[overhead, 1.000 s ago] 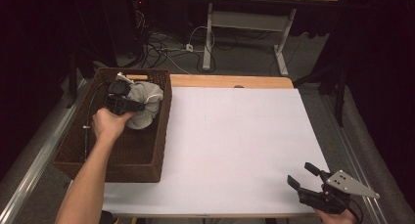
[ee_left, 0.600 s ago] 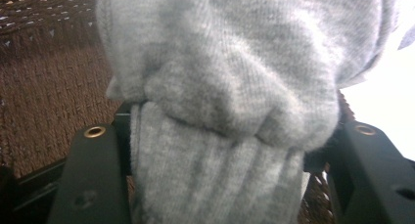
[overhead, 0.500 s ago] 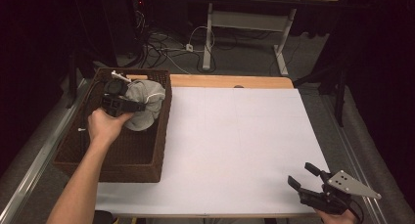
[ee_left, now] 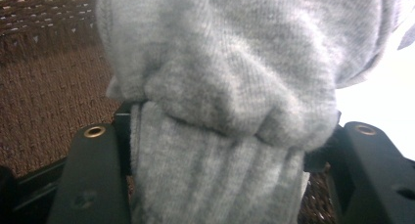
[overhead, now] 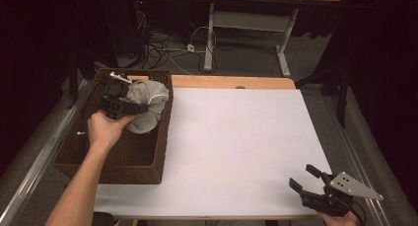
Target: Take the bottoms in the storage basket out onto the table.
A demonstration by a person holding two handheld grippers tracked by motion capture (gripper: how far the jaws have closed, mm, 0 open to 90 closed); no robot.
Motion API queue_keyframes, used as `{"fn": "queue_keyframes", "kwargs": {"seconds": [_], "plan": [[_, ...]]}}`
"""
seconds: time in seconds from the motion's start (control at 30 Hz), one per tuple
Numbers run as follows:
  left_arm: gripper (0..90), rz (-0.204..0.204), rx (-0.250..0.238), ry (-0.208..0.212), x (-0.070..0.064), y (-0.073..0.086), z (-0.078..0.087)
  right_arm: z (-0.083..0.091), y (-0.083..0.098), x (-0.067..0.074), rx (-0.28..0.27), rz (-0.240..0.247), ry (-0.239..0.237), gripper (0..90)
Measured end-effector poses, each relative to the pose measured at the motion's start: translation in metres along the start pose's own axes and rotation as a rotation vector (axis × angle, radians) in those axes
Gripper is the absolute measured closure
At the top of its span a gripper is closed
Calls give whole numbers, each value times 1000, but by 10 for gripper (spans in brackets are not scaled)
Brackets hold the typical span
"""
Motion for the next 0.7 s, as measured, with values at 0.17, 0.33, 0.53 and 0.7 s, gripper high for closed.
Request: {"fn": "queue_keyframes", "kwargs": {"seconds": [0.17, 0.33, 0.53, 0.7], "plan": [[376, -14, -21, 27, -4, 0, 8, 0, 0, 0, 0, 3, -1, 228], [376, -18, -29, 39, -5, 0, 12, -1, 0, 0, 4, 2, 0, 227], [375, -15, -54, 74, -10, -3, 20, 0, 0, 0, 6, 3, 6, 227], [375, -46, -76, 97, -21, -10, 28, 0, 0, 0, 3, 3, 6, 227]]}}
Point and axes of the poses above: each handheld gripper's, and its own axes: z roughly backward along the jaws, y roughly out of its underside, x roughly to its left, the point moved 1 cm from there along -z, roughly forward along the jaws, and after that the axes turned 8 degrees about -x, right-handed, at the moved point
